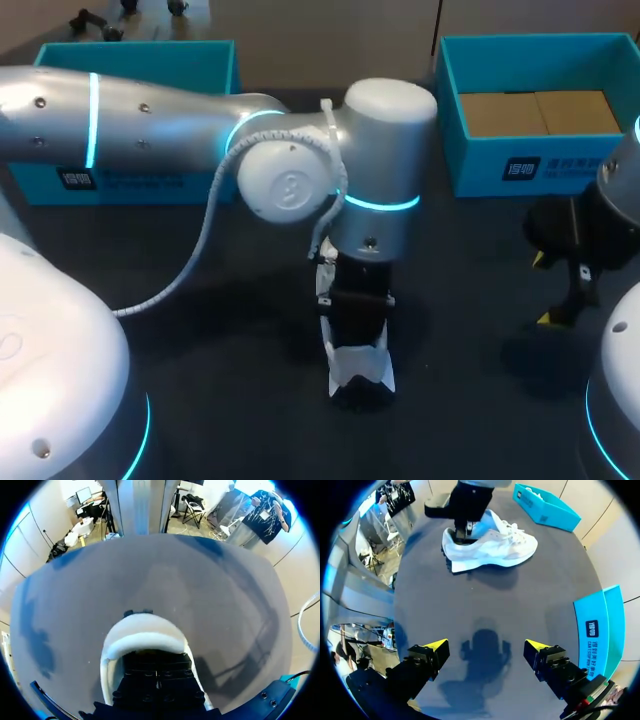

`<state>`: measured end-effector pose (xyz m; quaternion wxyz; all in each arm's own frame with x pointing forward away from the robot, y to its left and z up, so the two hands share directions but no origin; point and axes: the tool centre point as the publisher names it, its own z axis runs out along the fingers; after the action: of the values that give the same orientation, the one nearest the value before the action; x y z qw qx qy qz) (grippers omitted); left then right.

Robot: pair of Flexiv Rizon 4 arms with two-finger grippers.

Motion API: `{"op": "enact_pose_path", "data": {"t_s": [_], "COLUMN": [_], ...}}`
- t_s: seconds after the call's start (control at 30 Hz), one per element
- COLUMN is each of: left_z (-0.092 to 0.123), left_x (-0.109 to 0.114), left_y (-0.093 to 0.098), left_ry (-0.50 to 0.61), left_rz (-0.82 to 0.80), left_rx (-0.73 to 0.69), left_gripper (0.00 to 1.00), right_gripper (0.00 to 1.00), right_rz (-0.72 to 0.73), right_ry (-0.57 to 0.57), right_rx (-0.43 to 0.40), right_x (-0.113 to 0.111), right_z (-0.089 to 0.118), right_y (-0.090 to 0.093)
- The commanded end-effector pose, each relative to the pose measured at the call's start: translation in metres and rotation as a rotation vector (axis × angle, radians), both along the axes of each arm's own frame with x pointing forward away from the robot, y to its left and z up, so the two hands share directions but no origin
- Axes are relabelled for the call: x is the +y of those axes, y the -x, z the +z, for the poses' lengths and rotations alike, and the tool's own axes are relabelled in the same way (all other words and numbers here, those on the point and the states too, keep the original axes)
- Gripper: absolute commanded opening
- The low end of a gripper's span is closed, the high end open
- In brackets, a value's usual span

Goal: Take the shoe out of the shoebox, open the shoe tongue, remove and reinsert the insole, then place the shoe into the shoebox

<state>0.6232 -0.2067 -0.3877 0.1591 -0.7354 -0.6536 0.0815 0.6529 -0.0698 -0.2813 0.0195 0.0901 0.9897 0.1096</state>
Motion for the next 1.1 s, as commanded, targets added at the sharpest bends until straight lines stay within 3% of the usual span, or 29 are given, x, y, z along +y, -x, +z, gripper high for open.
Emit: {"op": "enact_pose_path", "data": {"t_s": [0.03,0.27,0.43,0.6,0.83,1.1], "left_z": [-0.017,-0.025,0.001,0.017,-0.007,-0.028], "left_x": [-0.010,-0.009,-0.007,-0.009,-0.024,-0.026], "left_y": [-0.003,-0.014,-0.021,-0.011,0.007,0.005], "left_ry": [-0.022,0.027,0.064,0.064,0.027,0.003], "left_rz": [0.008,0.046,0.054,0.032,0.022,0.043], "left_rx": [-0.007,-0.079,-0.086,-0.031,0.027,0.000], "left_gripper": [0.00,0.00,0.00,0.00,0.00,0.00], "right_gripper": [1.00,1.00,1.00,1.00,1.00,1.00], "right_rz": [-0.001,-0.001,-0.001,-0.001,-0.001,-0.001], "right_ry": [0.001,0.001,0.001,0.001,0.001,0.001], "right_rx": [-0.002,-0.002,-0.002,-0.002,-0.002,-0.002], "right_x": [0.000,0.000,0.000,0.000,0.000,0.000], "right_z": [-0.001,-0.001,-0.001,-0.001,-0.001,-0.001], "right_y": [0.001,0.001,0.001,0.001,0.001,0.001]}}
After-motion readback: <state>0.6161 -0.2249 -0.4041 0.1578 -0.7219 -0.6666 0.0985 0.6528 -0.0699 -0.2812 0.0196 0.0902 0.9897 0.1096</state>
